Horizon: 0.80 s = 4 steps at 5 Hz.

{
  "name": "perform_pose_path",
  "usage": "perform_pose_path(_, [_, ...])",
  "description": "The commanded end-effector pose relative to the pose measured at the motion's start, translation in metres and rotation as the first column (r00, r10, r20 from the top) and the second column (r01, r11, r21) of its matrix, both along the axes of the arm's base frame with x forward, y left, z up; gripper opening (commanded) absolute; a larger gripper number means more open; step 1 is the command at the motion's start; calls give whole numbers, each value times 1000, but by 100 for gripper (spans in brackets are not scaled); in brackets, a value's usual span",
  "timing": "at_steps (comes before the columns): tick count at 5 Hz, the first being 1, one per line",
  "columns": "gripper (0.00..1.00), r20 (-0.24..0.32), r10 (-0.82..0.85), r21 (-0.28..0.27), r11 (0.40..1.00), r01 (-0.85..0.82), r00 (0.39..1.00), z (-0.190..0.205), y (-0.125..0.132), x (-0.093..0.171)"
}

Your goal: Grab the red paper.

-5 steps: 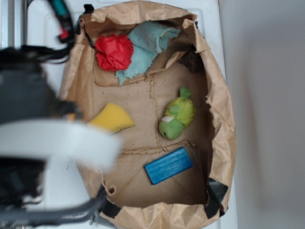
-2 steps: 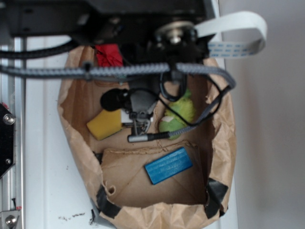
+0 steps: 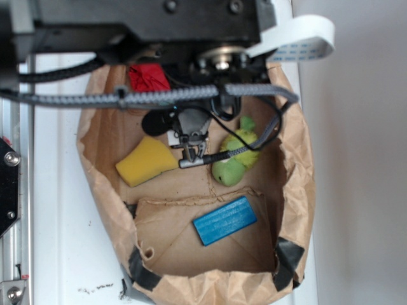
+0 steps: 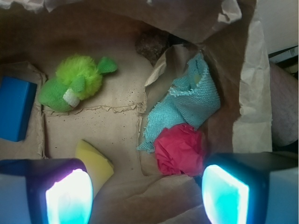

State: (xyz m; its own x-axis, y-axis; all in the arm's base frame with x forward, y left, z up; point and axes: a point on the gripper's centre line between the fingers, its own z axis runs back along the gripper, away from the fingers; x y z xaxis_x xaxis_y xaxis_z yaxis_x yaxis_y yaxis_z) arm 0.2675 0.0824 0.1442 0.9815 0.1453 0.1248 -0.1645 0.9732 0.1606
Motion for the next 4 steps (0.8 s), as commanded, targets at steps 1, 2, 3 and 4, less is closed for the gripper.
perform_pose_path(1, [100, 29, 21, 2, 1000, -21, 999, 10, 7, -2])
perform_pose_path(2, [100, 84, -152, 76, 986, 145, 985, -25, 8, -6])
perform_pose_path(3, [100, 114, -260, 93, 964, 250, 959, -44, 8, 0])
perform_pose_path(4, [100, 114, -349, 115, 935, 337, 930, -60, 8, 8])
